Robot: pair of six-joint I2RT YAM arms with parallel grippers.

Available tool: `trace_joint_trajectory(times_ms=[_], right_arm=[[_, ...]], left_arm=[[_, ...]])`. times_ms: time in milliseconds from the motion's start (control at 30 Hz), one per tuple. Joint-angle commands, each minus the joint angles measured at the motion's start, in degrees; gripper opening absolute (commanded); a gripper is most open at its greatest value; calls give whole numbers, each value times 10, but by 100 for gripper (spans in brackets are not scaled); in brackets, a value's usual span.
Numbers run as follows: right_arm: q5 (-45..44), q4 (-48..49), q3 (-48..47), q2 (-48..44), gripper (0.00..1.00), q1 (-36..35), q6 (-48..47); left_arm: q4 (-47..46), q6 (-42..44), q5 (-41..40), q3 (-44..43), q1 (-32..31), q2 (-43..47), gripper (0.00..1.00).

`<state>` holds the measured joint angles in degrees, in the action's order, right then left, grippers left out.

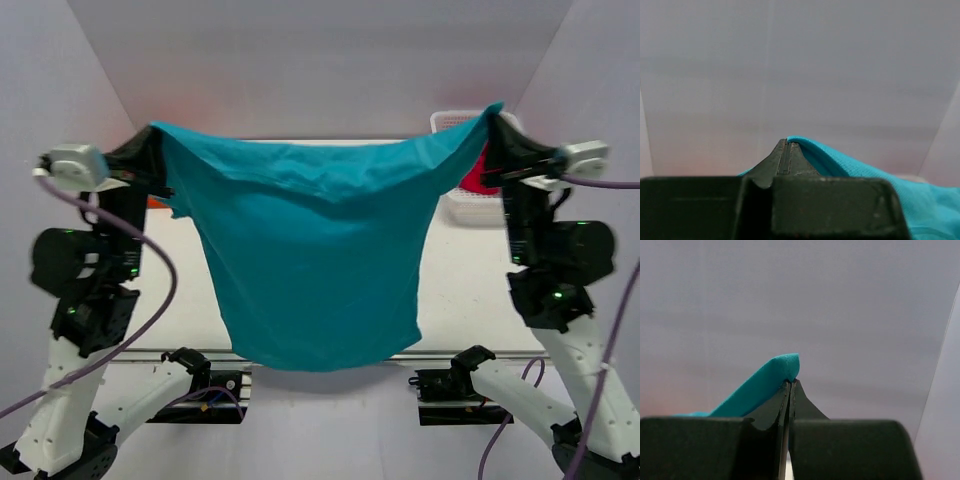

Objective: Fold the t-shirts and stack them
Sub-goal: Flatten out the tshirt

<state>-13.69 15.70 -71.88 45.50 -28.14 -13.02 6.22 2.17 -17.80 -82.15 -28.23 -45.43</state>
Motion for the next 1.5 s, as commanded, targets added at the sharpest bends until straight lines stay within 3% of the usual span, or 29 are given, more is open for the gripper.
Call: trace_joint_trajectory(times_ms=[0,267,533,867,1267,1333,1433,1467], right_arm=[[-63,77,81,-24,0,1,33],[-168,136,216,24,0,2,82],[-250,171,182,202,0,6,51],[-252,180,90,401,0,37,68],[-249,155,-105,649,0,78,77],[-247,151,-126,676,0,87,77],[-231,117,-196,787,0,100,85],[-223,96,-253,800,10,101,89]], left_arm=[[-24,-30,-64,82,3,21,0],[-90,-79,-181,242,3,13,0],[-99,-78,-298,203,3,-164,0],[-135,-64,-252,135,44,-363,0],[-138,-45,-159,-58,109,-635,1],[-138,-45,-159,-106,115,-701,9],[-107,-40,-133,-189,128,-769,63],[-93,-40,-123,-245,134,-814,85]])
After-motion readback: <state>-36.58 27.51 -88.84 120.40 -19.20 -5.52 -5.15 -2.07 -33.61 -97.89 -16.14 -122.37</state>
